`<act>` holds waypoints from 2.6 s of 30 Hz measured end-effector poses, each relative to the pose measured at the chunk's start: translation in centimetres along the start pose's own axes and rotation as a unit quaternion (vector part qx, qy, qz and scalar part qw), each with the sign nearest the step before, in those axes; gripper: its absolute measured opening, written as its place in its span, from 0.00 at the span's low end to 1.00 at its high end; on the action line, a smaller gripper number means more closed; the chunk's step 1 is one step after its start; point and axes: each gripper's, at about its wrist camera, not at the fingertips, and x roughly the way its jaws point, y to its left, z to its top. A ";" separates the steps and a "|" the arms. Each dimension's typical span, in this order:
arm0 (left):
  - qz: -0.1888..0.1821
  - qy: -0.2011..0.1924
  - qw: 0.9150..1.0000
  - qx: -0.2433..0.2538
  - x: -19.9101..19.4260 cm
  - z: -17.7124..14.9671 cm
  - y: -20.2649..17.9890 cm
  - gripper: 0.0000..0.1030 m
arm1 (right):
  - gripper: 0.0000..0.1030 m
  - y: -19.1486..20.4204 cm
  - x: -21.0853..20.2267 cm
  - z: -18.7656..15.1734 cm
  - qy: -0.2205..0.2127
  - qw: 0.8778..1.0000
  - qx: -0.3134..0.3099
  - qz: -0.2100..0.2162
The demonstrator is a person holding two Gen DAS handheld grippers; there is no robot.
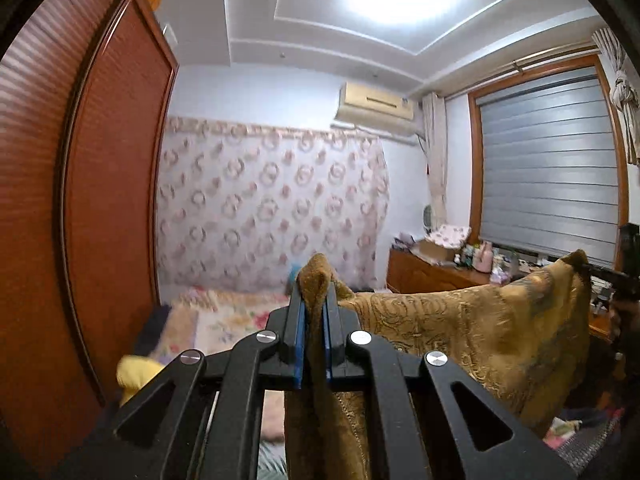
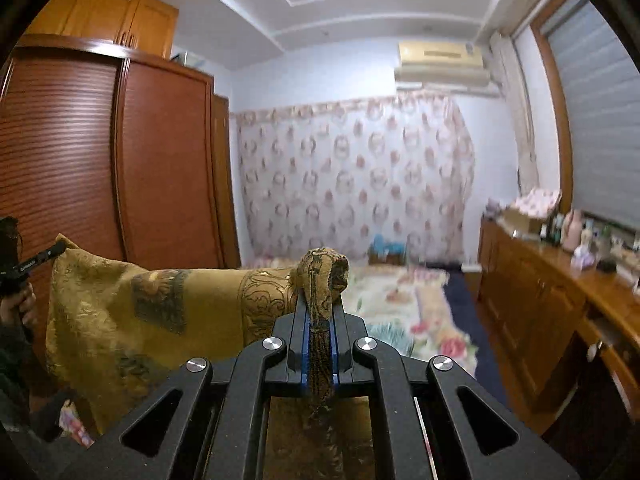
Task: Fold small clothes
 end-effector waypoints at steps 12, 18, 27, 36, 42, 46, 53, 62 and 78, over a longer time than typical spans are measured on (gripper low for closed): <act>0.073 0.099 0.991 0.049 20.8 -0.2 4.9 0.19 | 0.07 0.0 19.5 3.8 0.067 0.996 -0.040 -0.053; 0.061 0.190 0.977 0.072 28.4 -6.2 6.6 0.43 | 0.28 -2.1 33.7 -4.3 0.213 0.965 0.005 -0.151; 0.009 0.234 0.971 0.050 25.4 -10.5 4.1 0.71 | 0.51 -3.4 33.6 -9.9 0.240 0.963 0.020 -0.120; -0.007 0.276 0.961 0.036 21.2 -15.9 2.3 0.71 | 0.51 -7.0 29.3 -9.5 0.258 0.963 0.035 -0.071; -0.001 0.307 0.951 0.043 19.3 -19.2 1.9 0.71 | 0.51 -8.2 28.4 -11.6 0.298 0.952 0.042 -0.060; 0.001 0.311 0.950 0.035 19.5 -19.6 2.0 0.71 | 0.51 -9.9 28.9 -12.0 0.319 0.944 0.054 -0.069; -0.001 0.311 0.950 0.030 20.3 -19.7 1.4 0.71 | 0.51 -10.6 29.1 -10.7 0.323 0.942 0.053 -0.075; 0.014 0.304 0.952 0.020 21.6 -19.1 1.1 0.71 | 0.52 -9.9 28.2 -10.3 0.319 0.943 0.033 -0.086; 0.045 0.349 0.935 0.040 25.4 -20.9 1.0 0.32 | 0.54 -9.0 28.5 -12.2 0.321 0.942 0.018 -0.091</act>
